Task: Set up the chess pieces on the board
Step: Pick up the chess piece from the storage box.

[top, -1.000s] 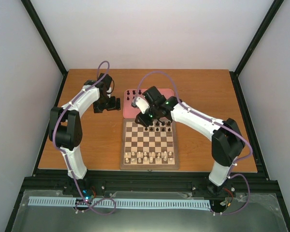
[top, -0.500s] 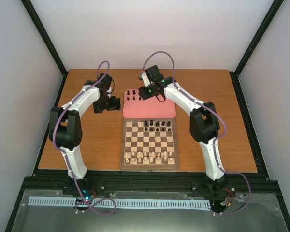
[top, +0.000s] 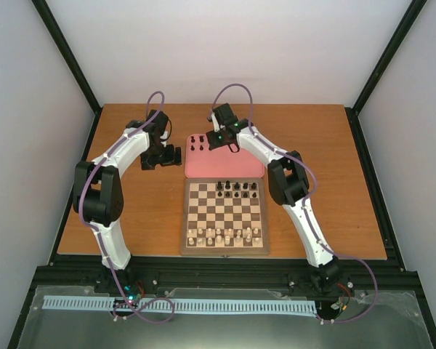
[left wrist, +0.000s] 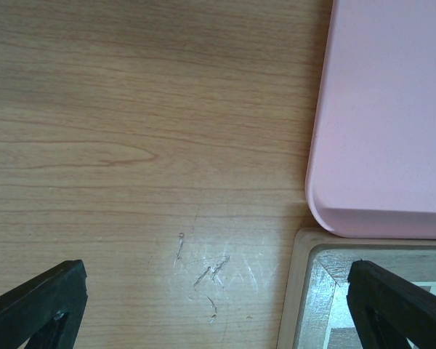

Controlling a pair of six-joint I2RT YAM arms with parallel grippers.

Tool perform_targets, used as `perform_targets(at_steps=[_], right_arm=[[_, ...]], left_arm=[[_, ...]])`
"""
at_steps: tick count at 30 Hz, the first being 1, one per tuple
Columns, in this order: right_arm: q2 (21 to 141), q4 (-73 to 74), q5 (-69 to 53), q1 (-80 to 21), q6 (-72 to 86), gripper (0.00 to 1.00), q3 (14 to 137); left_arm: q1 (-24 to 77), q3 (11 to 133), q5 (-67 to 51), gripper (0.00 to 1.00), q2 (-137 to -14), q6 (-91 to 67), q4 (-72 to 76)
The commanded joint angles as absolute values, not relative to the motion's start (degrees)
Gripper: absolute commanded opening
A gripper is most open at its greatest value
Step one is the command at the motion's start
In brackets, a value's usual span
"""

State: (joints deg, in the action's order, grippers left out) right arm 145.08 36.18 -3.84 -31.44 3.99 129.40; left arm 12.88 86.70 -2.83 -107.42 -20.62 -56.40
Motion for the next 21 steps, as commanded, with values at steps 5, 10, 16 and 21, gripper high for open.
perform_targets(at_steps=[5, 10, 16, 21], right_arm=[[149.8, 30.7, -3.3, -30.7, 8.6, 0.52, 133.3], [152.9, 29.8, -5.0, -30.6, 9.6, 0.49, 137.0], [154.8, 29.3, -5.0, -30.6, 10.9, 0.44, 138.6], [155.2, 28.7, -5.5, -30.6, 11.5, 0.31, 138.8]], left_arm=[[12.9, 87.3, -3.2, 1.0, -105.6, -20.6, -56.3], [12.9, 87.3, -3.1, 1.0, -105.6, -20.5, -56.5], [12.9, 87.2, -3.3, 1.0, -105.7, -20.5, -56.5], [12.9, 87.1, -3.3, 1.0, -105.8, -20.5, -56.5]])
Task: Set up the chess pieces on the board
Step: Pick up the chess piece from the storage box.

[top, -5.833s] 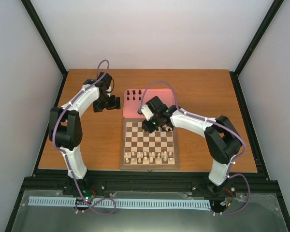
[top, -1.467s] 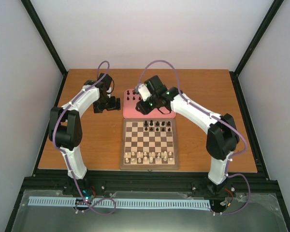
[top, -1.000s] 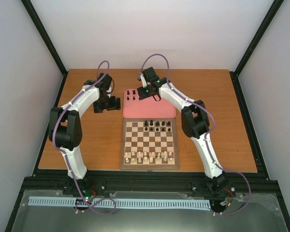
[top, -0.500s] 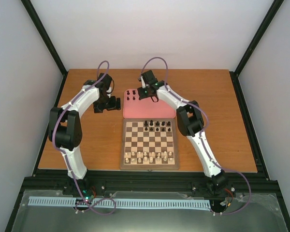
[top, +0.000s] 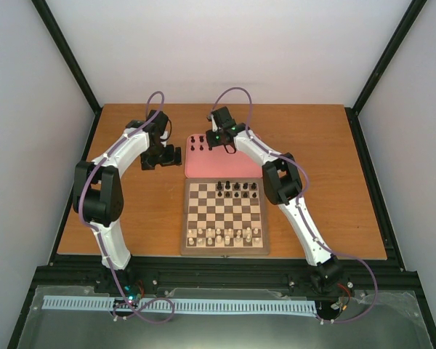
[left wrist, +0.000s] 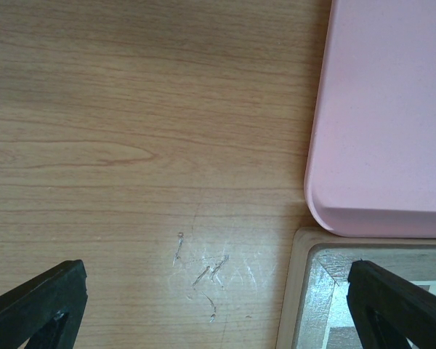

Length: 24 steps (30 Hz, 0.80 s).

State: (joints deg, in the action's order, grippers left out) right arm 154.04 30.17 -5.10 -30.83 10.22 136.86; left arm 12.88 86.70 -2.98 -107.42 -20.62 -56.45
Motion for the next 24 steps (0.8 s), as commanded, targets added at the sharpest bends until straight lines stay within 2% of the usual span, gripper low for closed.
perform_targets(at_steps=[1, 6, 12, 18, 24], right_arm=[[155.2, 28.6, -5.7, -30.6, 11.5, 0.3, 138.8], [155.2, 28.1, -6.4, -30.4, 11.3, 0.22, 138.9], [154.7, 28.4, -6.7, -30.1, 10.5, 0.05, 139.0], [151.9, 29.5, -6.0, -30.1, 8.9, 0.03, 137.9], [144.2, 29.4, -4.3, -30.1, 7.7, 0.03, 134.3]], left_arm=[[12.9, 87.2, -3.3, 1.0, -105.9, -20.4, -56.5], [12.9, 87.4, -3.4, 1.0, -106.2, -20.5, -56.6], [12.9, 87.3, -3.5, 1.0, -106.3, -20.4, -56.5], [12.9, 87.4, -3.5, 1.0, -106.3, -20.4, -56.4], [12.9, 87.7, -3.4, 1.0, -106.3, -20.4, -56.5]])
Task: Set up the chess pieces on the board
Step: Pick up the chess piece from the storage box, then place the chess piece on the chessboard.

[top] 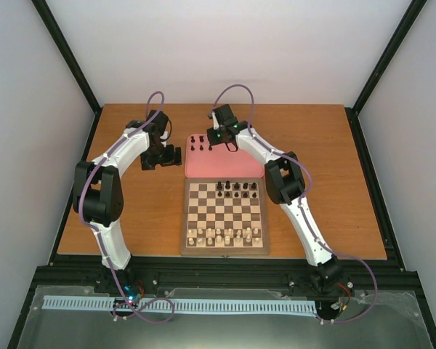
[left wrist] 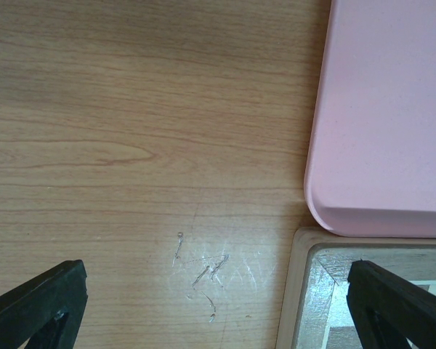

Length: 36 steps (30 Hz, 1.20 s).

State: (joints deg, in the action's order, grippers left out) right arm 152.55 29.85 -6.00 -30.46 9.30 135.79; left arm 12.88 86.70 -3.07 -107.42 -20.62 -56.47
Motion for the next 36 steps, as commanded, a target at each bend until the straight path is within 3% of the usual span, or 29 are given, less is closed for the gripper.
perform_targets(at_steps=[1, 8, 17, 24, 36], right_arm=[[142.8, 29.7, -4.3, -30.1, 7.5, 0.03, 133.6], [128.9, 30.7, -5.2, -31.3, 6.8, 0.03, 117.9], [113.0, 34.5, -2.8, -41.2, 2.8, 0.03, 94.3], [111.7, 36.0, -3.2, -45.9, 2.8, 0.04, 88.2], [116.0, 38.9, -2.0, -46.1, 2.7, 0.05, 90.1]], left_arm=[[12.9, 87.7, -3.3, 1.0, -106.3, -20.4, -56.4], [12.9, 87.8, -3.3, 1.0, -106.2, -20.5, -56.2], [12.8, 87.9, -3.3, 1.0, -106.2, -20.6, -56.0], [12.9, 87.5, -3.2, 1.0, -105.4, -20.6, -55.9], [12.9, 86.2, -2.7, 1.0, -103.9, -20.5, -55.7]])
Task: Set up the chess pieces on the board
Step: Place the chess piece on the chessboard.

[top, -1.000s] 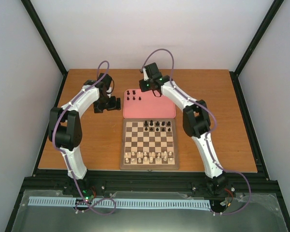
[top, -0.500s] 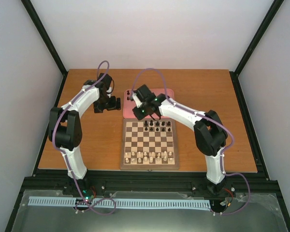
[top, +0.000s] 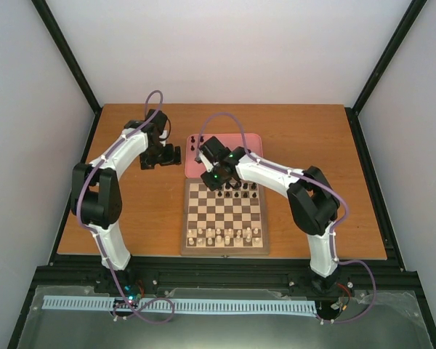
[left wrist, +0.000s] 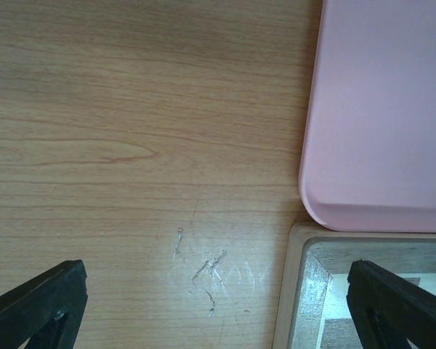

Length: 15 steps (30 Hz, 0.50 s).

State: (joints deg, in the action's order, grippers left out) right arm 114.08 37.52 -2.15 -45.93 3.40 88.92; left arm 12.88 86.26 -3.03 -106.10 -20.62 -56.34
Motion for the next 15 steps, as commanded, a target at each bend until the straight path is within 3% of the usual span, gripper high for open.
perform_targets(at_steps=[1, 15], right_arm=[[116.2, 38.9, -2.3, -46.1, 2.7, 0.05, 90.0], [118.9, 38.9, -1.9, -46.1, 3.0, 0.07, 91.0]], left_arm=[[12.9, 86.2, -2.7, 1.0, -103.9, -20.4, -55.8], [12.9, 86.1, -2.6, 1.0, -104.4, -20.5, -55.6]])
